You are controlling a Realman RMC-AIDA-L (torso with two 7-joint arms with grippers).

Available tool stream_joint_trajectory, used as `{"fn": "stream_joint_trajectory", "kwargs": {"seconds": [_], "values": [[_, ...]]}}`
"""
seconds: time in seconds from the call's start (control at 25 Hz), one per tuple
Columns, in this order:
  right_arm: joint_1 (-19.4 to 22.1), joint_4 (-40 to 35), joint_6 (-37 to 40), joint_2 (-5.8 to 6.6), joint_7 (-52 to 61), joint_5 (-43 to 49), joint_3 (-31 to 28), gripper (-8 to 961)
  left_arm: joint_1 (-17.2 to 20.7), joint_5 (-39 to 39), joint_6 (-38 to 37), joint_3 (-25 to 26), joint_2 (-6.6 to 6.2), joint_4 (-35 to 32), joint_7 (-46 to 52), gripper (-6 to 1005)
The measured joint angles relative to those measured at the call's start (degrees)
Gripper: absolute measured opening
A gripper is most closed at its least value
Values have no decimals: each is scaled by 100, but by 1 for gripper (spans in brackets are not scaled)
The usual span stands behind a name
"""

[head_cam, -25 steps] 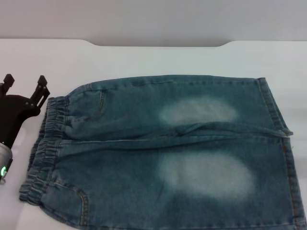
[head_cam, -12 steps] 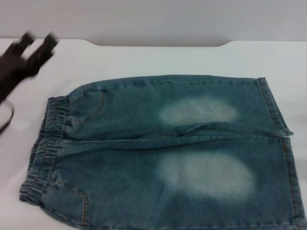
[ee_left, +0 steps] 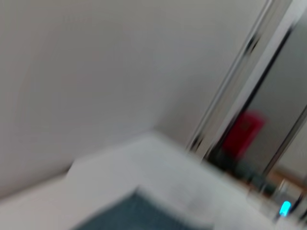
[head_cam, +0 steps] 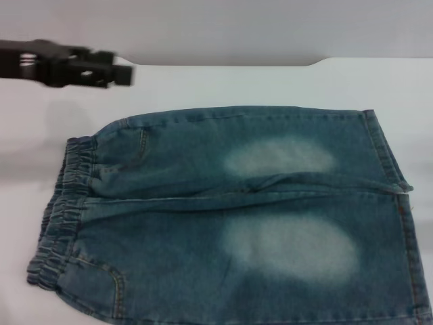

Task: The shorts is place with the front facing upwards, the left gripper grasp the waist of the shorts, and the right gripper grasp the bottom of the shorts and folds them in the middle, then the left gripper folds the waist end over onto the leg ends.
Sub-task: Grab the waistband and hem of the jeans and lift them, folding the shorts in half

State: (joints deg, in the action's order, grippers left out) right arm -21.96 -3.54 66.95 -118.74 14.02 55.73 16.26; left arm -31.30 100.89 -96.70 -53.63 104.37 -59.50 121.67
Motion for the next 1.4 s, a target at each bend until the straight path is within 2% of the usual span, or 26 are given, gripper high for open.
{"fn": "stream_joint_trajectory", "kwargs": {"seconds": [0.16,0.24,0.32,0.44,0.56,0.64,0.68,0.88,1.2,1.4], "values": [[40,-35,-30,2,0,-38,-40,517,376,991,-499,245,47,-1567,862,772],[45,-68,-47,9,0,-44,-53,517,448,1214,-670,276,87,-1952,1098,765],[45,-131,-61,14,0,-46,-80,517,524,1826,-828,213,223,-2352,1334,721],[3,-381,-241,21,50,-57,-253,517,581,2741,-959,152,573,-2634,1421,654],[-16,-558,-378,28,140,-60,-334,517,624,3681,-1003,106,1079,-2691,1335,653],[-41,-698,-505,37,215,-61,-387,517,624,3681,-1003,106,1079,-2691,1335,653],[-49,-755,-553,49,239,-61,-402,517,643,4162,-1032,6,1300,-2643,1296,653],[-67,-864,-654,150,263,-66,-436,517,767,4504,-1060,-89,1281,-2604,1501,652],[-79,-888,-655,193,267,-138,-452,517,868,4986,-1177,109,1226,-2529,1593,650],[-115,-891,-626,226,268,-138,-559,517,944,5222,-1105,145,1277,-2427,1601,650]]}}
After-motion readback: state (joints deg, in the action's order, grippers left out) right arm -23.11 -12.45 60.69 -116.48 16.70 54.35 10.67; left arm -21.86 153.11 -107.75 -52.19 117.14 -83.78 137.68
